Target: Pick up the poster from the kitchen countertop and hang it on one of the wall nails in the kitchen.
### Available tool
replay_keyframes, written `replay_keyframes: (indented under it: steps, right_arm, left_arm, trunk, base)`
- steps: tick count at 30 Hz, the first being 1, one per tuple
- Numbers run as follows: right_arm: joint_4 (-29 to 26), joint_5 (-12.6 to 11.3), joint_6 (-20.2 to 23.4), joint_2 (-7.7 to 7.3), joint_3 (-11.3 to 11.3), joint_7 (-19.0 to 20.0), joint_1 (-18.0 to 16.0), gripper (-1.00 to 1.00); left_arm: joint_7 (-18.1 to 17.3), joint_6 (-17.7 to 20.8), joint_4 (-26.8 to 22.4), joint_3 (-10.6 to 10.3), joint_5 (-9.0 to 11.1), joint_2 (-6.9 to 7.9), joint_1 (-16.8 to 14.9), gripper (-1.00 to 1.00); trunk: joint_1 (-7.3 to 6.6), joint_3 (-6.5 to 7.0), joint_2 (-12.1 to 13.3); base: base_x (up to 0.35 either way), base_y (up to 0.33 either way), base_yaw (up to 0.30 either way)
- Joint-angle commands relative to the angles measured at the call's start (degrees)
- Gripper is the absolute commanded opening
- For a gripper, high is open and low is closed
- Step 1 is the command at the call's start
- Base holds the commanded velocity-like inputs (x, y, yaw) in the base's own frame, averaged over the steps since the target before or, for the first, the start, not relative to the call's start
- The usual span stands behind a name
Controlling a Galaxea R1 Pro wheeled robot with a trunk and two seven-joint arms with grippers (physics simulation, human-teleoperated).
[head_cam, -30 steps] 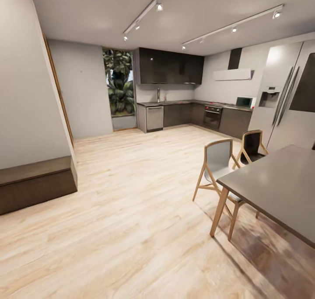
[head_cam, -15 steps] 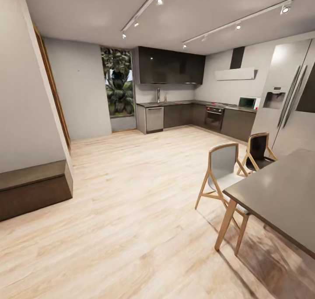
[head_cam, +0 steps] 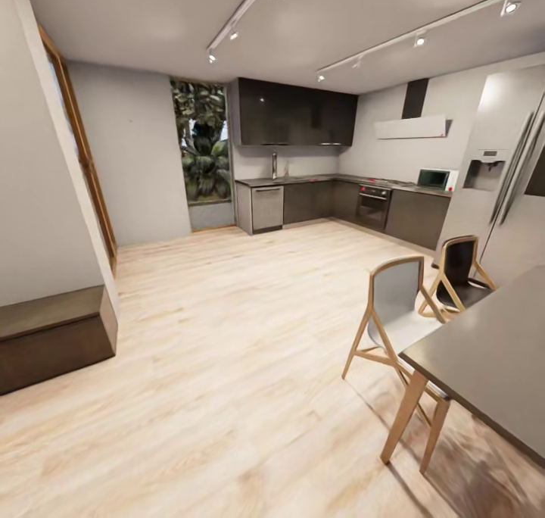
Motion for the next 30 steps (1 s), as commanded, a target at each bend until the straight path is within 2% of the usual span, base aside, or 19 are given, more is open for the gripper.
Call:
replay_keyframes:
  steps: [1, 30]
  right_arm:
    - [0.04, 0.06, -0.17, -0.01, 0.06, -0.02, -0.04, 1.0]
    - [1.18, 0.04, -0.24, -0.01, 0.14, -0.02, -0.05, 1.0]
  left_arm:
    - [0.0, -0.1, -0.05, 0.04, 0.0, -0.01, 0.01, 1.0]
    - [0.06, -0.1, -0.05, 0.05, -0.06, -0.01, 0.01, 1.0]
  trunk:
    - [0.04, -0.05, -0.02]
    - [0.04, -0.05, -0.02]
  base:
    - [0.337, 0.0, 0.0]
    - [0.337, 0.0, 0.0]
